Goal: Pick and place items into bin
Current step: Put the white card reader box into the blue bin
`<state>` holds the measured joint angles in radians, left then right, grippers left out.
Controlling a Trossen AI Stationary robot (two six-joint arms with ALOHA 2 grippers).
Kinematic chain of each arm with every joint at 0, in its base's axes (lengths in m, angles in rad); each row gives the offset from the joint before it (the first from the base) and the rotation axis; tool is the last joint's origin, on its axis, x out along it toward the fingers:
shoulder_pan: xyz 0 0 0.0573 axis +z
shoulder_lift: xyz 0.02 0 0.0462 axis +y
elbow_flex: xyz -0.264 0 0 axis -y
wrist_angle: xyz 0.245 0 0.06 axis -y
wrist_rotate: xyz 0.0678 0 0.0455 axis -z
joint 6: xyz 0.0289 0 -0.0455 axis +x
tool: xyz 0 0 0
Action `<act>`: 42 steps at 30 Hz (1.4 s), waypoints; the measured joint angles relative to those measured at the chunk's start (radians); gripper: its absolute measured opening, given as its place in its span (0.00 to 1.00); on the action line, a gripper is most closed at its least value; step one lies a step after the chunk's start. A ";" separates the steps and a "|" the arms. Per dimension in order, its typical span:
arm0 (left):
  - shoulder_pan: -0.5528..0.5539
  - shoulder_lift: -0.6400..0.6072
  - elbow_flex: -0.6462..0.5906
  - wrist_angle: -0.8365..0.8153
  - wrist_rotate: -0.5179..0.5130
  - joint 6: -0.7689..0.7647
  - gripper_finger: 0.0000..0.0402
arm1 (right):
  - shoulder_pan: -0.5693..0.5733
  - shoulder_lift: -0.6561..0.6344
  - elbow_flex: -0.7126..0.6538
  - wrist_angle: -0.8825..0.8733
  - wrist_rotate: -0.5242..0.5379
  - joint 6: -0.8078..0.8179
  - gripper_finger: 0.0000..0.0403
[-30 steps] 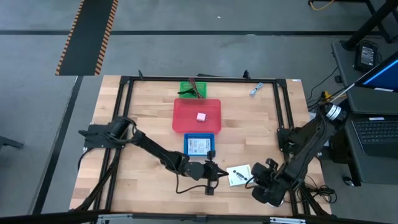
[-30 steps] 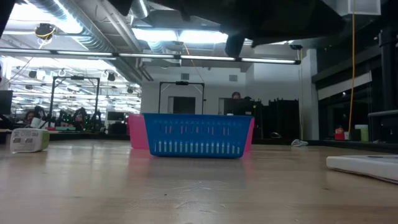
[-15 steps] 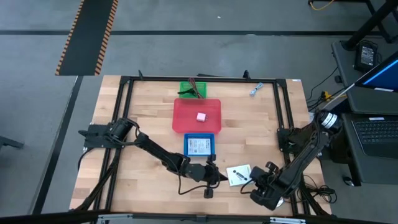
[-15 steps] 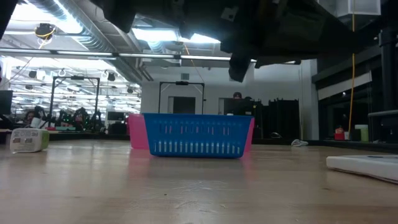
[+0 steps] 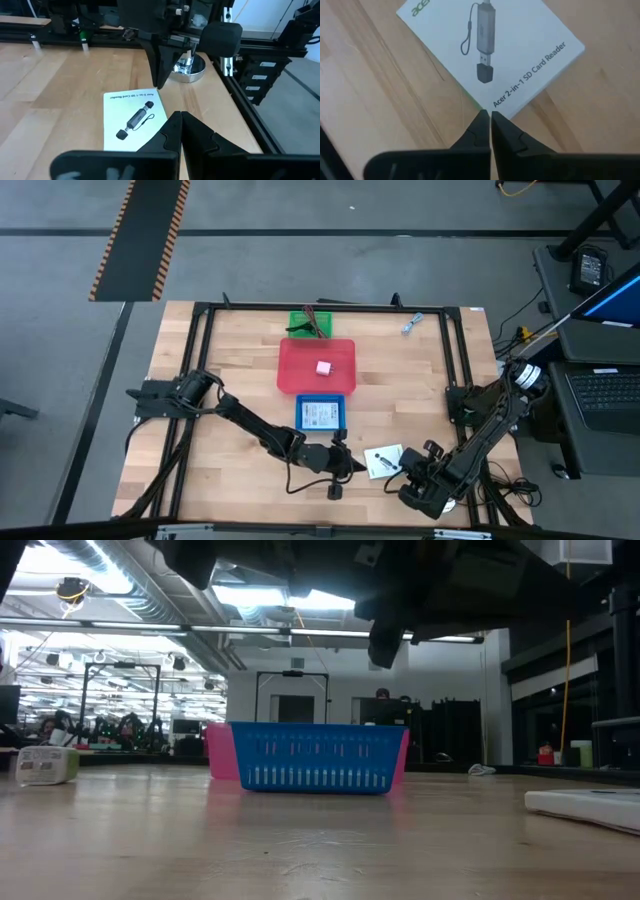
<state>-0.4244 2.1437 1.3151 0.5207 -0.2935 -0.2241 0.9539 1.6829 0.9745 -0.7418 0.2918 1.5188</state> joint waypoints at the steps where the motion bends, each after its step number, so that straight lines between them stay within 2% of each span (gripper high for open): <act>1: 0.000 0.000 0.000 0.000 0.000 0.000 0.01 | 0.000 0.000 0.000 0.000 0.000 0.000 0.00; 21: 0.000 0.000 0.000 -0.001 0.000 -0.002 0.01 | 0.000 0.061 0.001 -0.015 -0.001 -0.005 0.00; 28: 0.000 0.000 0.000 -0.002 0.010 -0.145 0.02 | 0.000 0.061 0.001 -0.033 -0.008 -0.008 0.00; 32: 0.000 -0.001 0.000 -0.020 0.065 -0.250 0.08 | 0.000 0.062 0.001 -0.041 -0.010 -0.012 0.00; 36: 0.000 -0.001 0.000 -0.052 0.075 -0.359 0.17 | 0.000 0.062 0.001 -0.041 -0.012 -0.013 0.00; 42: 0.002 -0.002 0.000 -0.056 -0.007 -0.513 0.31 | 0.000 0.062 0.001 -0.042 -0.013 -0.021 0.00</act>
<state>-0.4219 2.1422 1.3148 0.4652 -0.3008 -0.7373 0.9543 1.7451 0.9752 -0.7838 0.2790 1.4974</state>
